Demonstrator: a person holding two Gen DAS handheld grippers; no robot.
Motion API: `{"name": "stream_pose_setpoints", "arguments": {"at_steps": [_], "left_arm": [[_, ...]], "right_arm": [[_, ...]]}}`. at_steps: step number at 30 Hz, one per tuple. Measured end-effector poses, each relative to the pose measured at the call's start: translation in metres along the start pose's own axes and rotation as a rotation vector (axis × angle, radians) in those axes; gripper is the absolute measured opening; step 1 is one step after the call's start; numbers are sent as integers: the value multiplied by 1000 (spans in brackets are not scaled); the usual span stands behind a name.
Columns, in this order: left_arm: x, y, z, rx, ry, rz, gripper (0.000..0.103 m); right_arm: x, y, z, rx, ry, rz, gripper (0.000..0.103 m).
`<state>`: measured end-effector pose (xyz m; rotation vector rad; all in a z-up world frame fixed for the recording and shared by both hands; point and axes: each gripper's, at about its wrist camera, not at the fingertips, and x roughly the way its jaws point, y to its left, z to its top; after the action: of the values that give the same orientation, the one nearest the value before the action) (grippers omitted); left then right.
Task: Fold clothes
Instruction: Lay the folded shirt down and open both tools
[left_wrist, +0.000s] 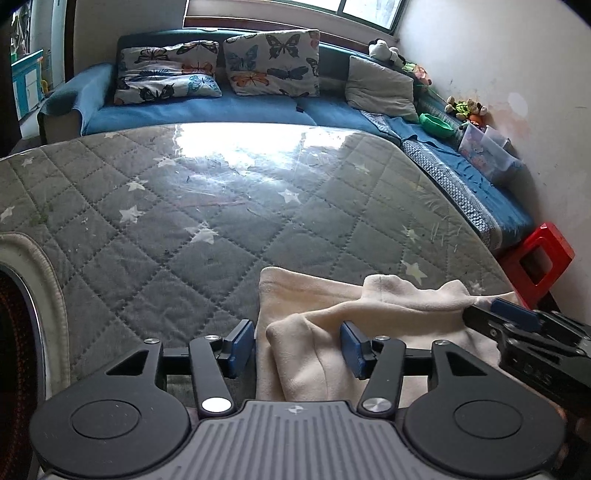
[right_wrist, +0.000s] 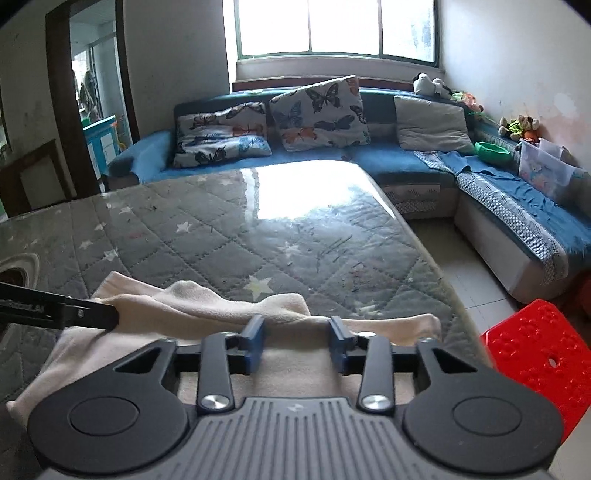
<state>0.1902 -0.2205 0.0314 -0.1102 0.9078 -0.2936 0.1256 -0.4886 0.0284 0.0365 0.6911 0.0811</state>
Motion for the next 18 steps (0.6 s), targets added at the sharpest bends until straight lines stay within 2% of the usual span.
{"name": "stream_pose_setpoints", "arguments": {"at_steps": [3, 5, 13, 18], "left_arm": [[-11, 0, -5, 10, -13, 3, 59], [-20, 0, -10, 21, -23, 2, 60], [-55, -10, -42, 110, -70, 2, 68], [-58, -17, -61, 171, -76, 33, 68]], "right_arm": [[-17, 0, -8, -7, -2, 3, 46], [-28, -1, -16, -5, -1, 11, 53], [-79, -2, -47, -16, -33, 19, 54], [-86, 3, -68, -48, -30, -12, 53]]}}
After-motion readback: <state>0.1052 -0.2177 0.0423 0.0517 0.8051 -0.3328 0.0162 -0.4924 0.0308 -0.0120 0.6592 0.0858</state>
